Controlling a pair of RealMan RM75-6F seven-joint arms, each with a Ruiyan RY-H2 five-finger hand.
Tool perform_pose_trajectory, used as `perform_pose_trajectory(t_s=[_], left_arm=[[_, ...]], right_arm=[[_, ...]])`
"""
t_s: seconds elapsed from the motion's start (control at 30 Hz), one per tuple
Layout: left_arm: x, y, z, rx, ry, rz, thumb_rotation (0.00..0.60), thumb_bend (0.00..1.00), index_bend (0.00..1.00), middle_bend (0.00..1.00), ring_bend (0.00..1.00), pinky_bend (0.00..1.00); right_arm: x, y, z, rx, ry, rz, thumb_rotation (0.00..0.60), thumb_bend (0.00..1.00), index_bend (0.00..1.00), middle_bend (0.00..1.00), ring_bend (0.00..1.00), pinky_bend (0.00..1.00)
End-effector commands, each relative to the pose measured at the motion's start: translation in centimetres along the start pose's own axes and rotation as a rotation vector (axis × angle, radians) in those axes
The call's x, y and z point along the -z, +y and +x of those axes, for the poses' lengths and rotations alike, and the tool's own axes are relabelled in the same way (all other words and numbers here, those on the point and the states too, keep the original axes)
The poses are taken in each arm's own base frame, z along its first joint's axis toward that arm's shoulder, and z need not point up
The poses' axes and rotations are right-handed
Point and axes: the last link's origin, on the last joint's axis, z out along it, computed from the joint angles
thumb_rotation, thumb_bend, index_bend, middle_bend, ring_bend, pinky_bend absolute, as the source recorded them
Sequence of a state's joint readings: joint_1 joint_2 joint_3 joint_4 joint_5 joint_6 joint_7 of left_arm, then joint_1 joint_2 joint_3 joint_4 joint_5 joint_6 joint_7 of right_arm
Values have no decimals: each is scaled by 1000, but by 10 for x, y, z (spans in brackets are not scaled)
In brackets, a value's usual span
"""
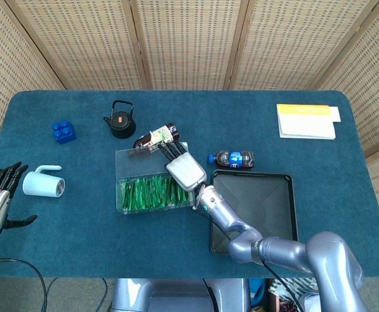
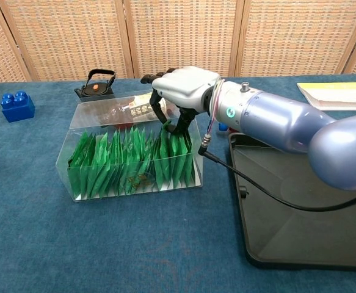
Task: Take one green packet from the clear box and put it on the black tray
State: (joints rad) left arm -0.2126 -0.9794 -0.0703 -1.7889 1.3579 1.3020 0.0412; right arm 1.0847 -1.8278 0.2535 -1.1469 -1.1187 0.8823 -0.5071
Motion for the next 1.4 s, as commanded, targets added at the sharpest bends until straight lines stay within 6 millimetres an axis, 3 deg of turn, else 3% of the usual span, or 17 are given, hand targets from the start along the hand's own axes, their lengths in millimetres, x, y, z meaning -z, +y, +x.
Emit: perform_pose_trajectory(t_s=[0.03, 0.67, 0.9, 1.07, 1.4], left_arm=[[0, 0, 0, -1, 0, -1, 600, 81, 0, 0, 0, 0], [0, 0, 0, 1, 1, -1, 600, 81, 0, 0, 0, 0], [0, 0, 0, 3, -3, -1, 600, 81, 0, 0, 0, 0], [0, 1, 0, 3, -4, -4, 600, 81, 0, 0, 0, 0], [2, 2, 1, 5, 0, -16, 600, 82, 0, 0, 0, 0]], right_arm=[[1, 0, 0, 0, 2, 3, 600, 547, 625, 0, 0, 0], [4, 0, -1, 0, 7, 15, 600, 576, 663, 0, 0, 0], [7, 2, 8, -6, 41, 25, 600, 577, 664, 1, 0, 0], [12, 3, 16, 0, 71, 40, 600, 576, 664, 5, 0, 0], [34, 13, 52, 16, 165, 52, 600, 576, 664, 7, 0, 0]])
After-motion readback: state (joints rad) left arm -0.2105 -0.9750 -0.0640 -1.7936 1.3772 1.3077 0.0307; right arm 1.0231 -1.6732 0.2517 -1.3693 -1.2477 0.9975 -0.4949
